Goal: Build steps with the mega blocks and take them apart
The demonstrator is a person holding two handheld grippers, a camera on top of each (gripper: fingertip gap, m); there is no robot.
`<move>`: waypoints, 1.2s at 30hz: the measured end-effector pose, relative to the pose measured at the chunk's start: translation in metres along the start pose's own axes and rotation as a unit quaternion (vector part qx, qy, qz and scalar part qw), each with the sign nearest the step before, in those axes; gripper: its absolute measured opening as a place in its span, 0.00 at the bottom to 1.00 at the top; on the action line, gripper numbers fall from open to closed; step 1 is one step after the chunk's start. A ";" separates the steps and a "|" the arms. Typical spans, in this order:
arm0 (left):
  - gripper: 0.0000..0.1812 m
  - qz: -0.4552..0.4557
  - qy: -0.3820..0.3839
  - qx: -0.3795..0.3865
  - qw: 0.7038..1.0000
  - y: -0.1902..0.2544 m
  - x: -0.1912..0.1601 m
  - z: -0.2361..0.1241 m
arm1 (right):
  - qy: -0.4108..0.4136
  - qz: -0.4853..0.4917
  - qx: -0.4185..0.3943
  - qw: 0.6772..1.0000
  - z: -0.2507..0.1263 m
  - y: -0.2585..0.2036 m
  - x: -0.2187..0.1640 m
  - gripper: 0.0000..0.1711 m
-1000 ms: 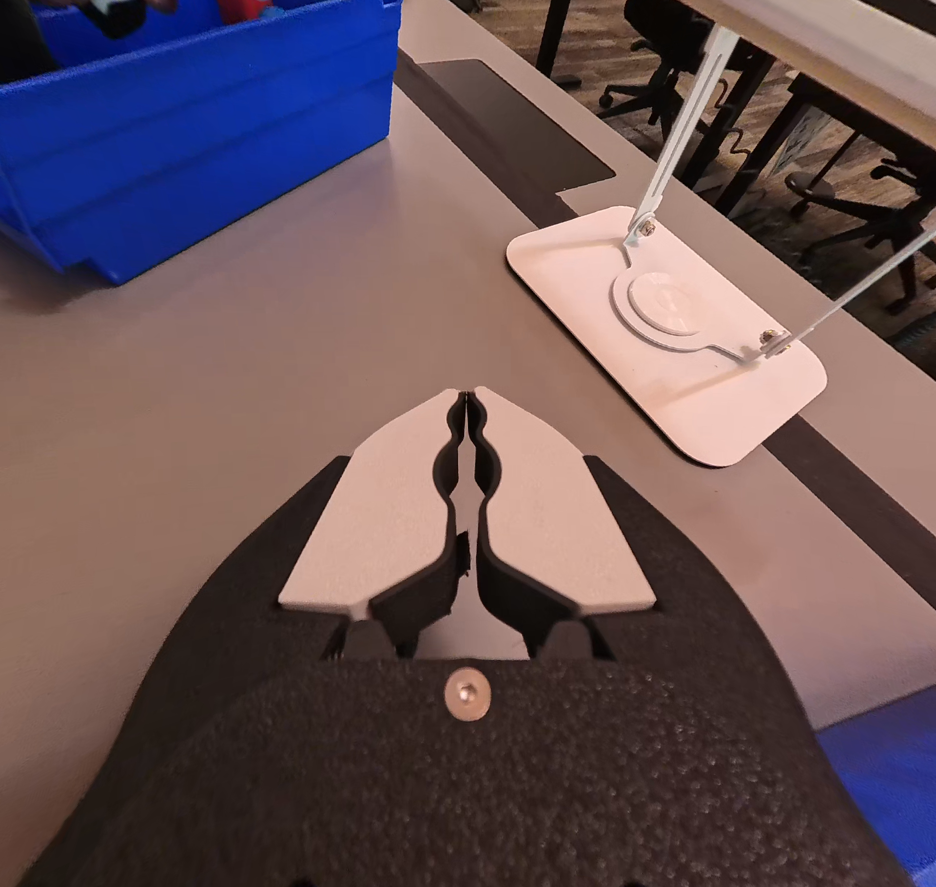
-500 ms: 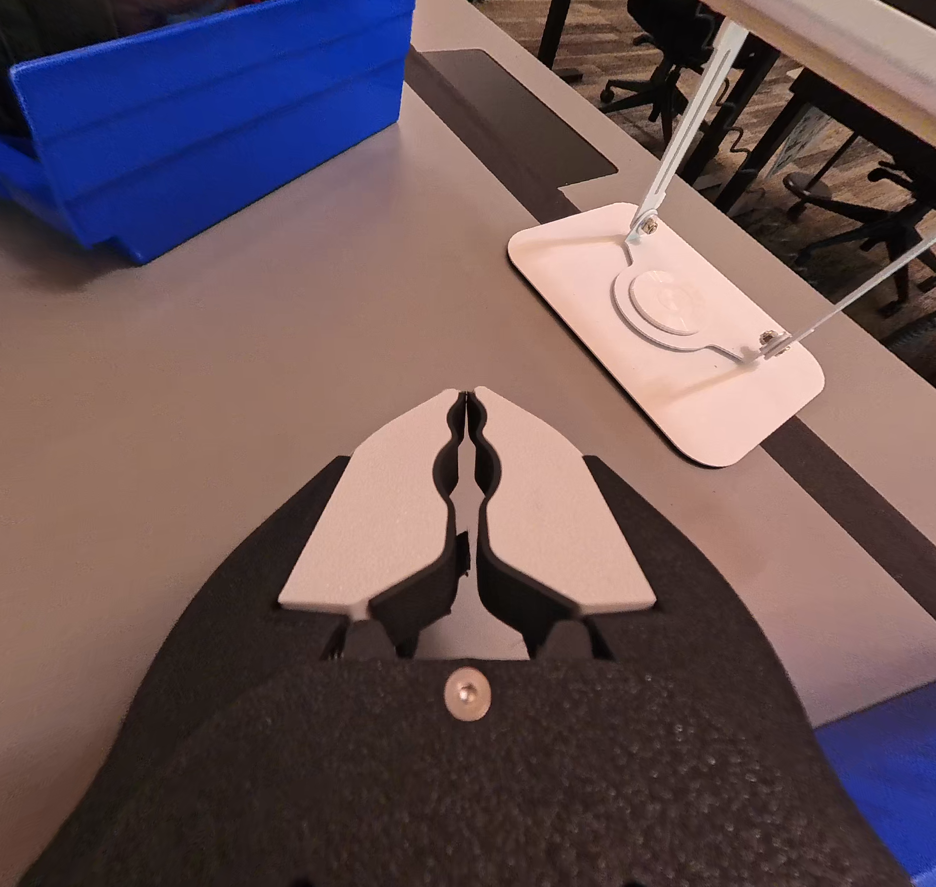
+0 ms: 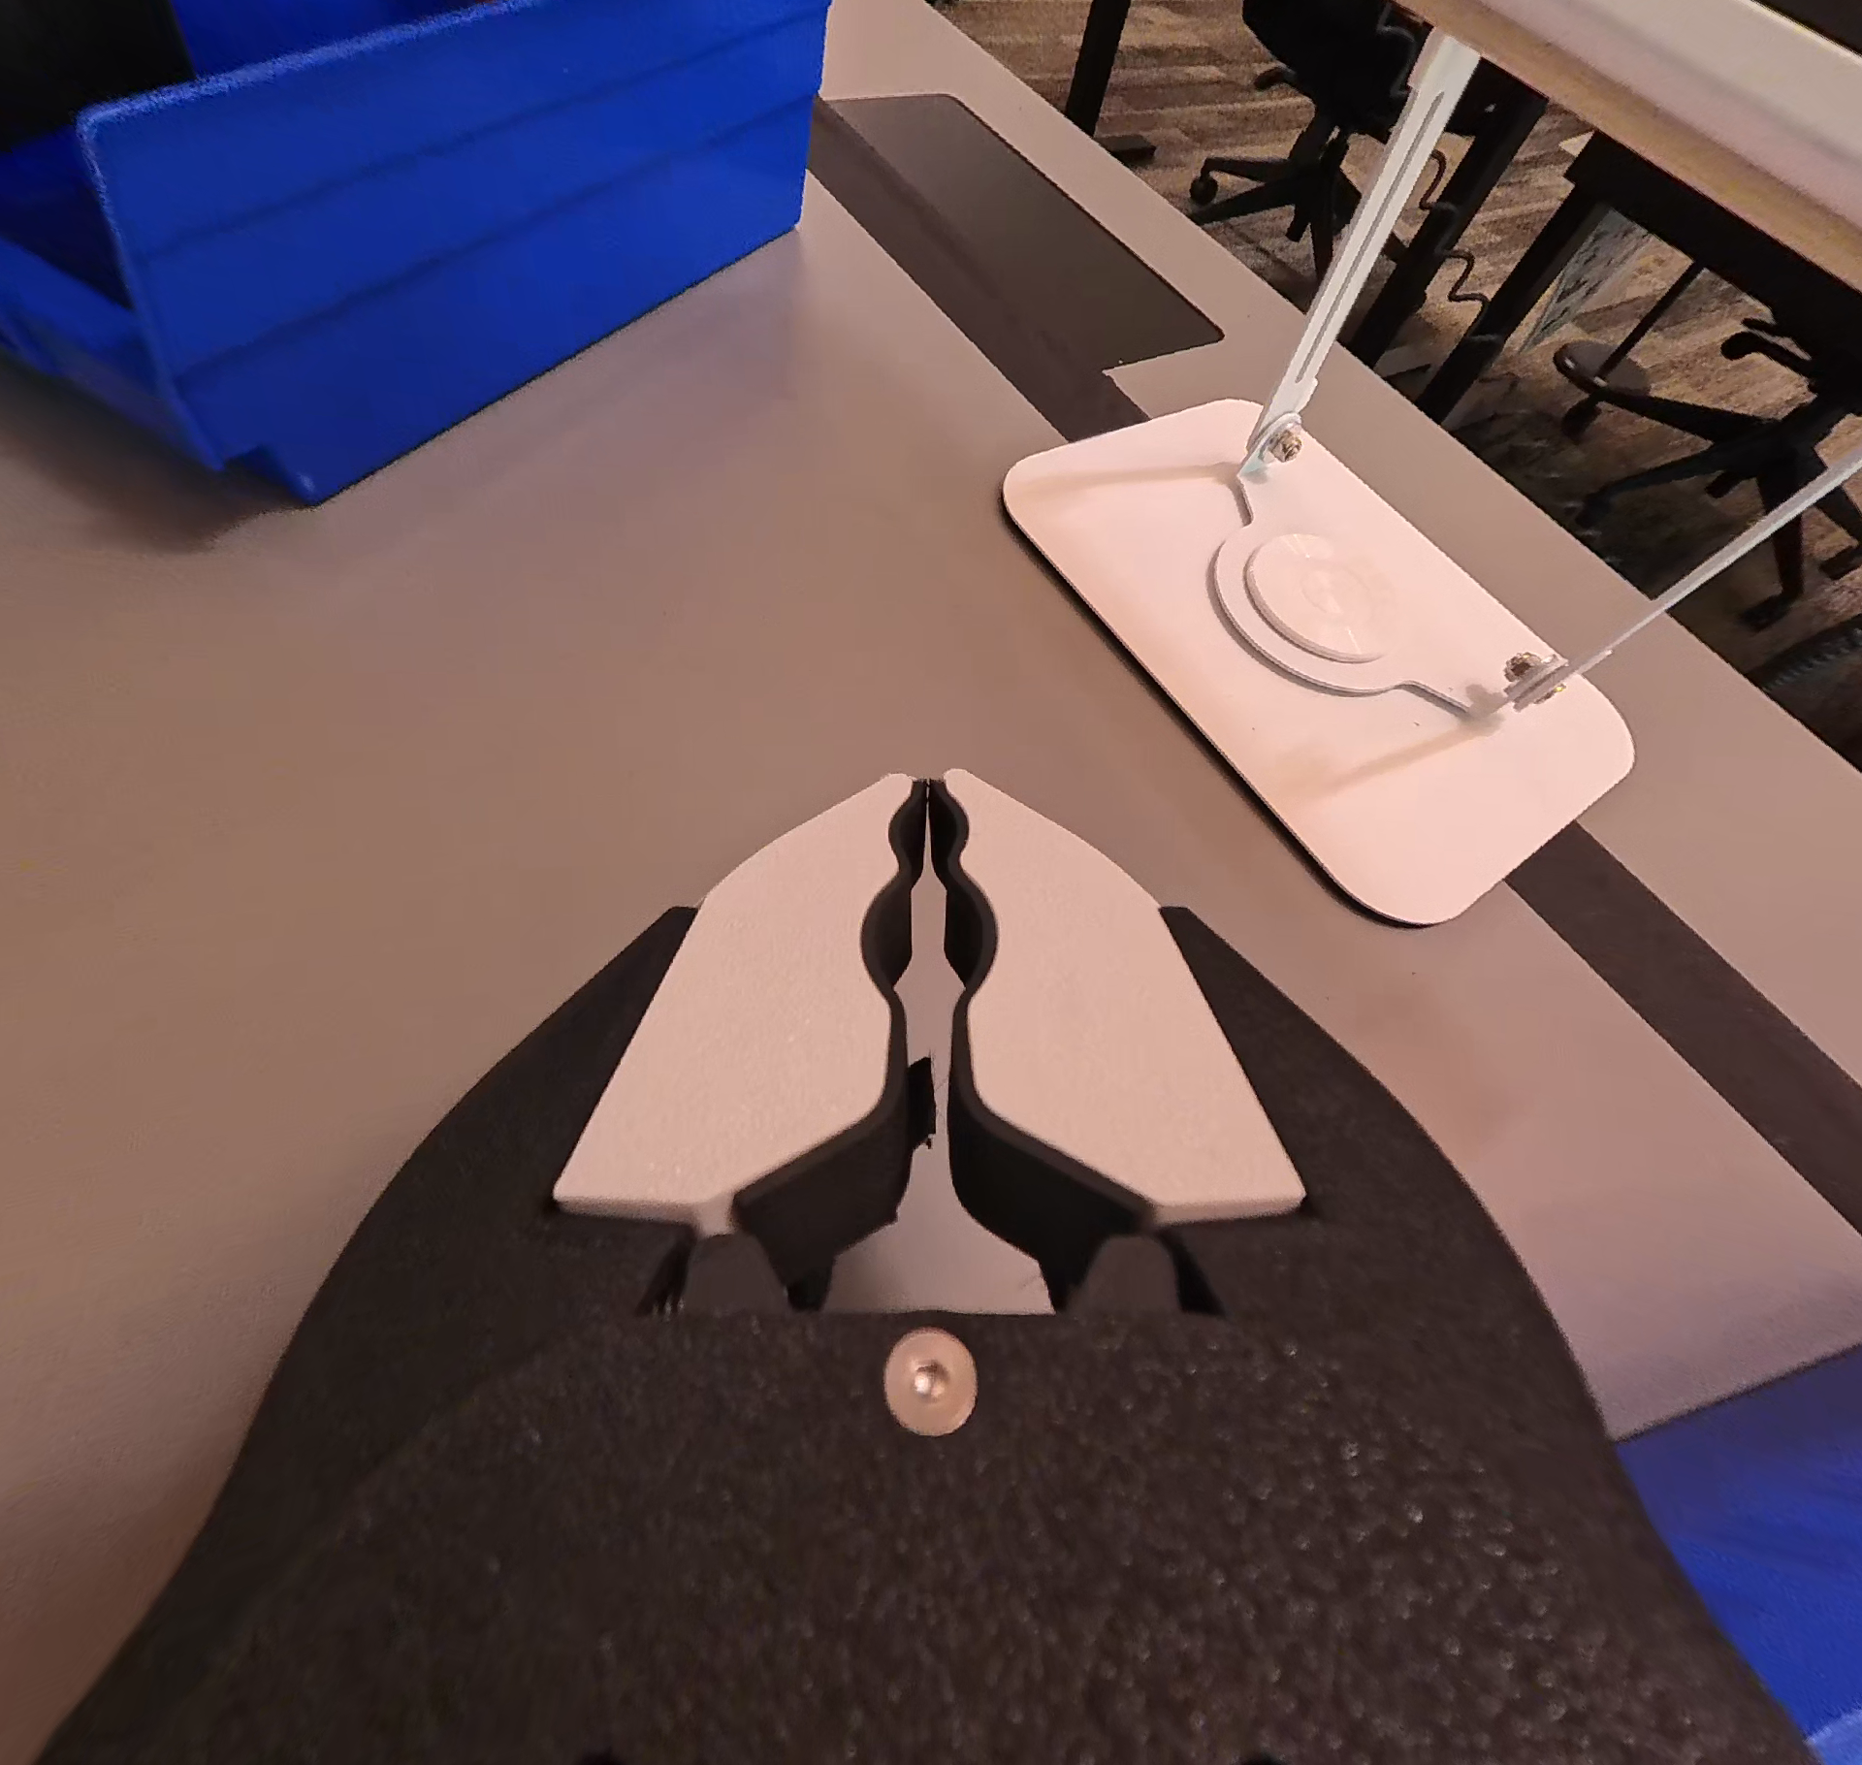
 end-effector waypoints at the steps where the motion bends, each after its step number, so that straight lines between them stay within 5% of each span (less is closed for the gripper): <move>1: 0.19 -0.005 0.014 -0.009 1.000 0.002 0.006 -0.007 | 0.001 -0.001 0.000 1.000 0.000 0.000 0.001 0.00; 12: 0.19 0.035 0.157 -0.179 0.971 0.087 0.046 -0.128 | 0.050 -0.012 -0.019 0.998 -0.007 0.000 0.014 0.00; 18: 0.19 0.055 0.165 -0.279 0.944 0.156 0.009 -0.164 | 0.117 -0.011 -0.029 0.993 -0.020 -0.006 0.042 0.13; 26: 0.19 0.037 0.122 -0.382 0.916 0.226 -0.049 -0.177 | 0.093 -0.057 -0.044 0.993 -0.004 -0.033 0.050 0.35; 36: 0.19 -0.004 0.116 -0.462 0.879 0.241 -0.055 -0.195 | 0.085 -0.145 -0.131 0.977 -0.004 -0.038 0.050 0.21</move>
Point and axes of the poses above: each gripper's, where its closed fingertips meet, z out along the fingers, x out of its top, y = z × x across the jaws, the point moved 5 cm from there along -z, back along the fingers, and after that the axes turned 10 degrees about -z, right-handed, at the moved point
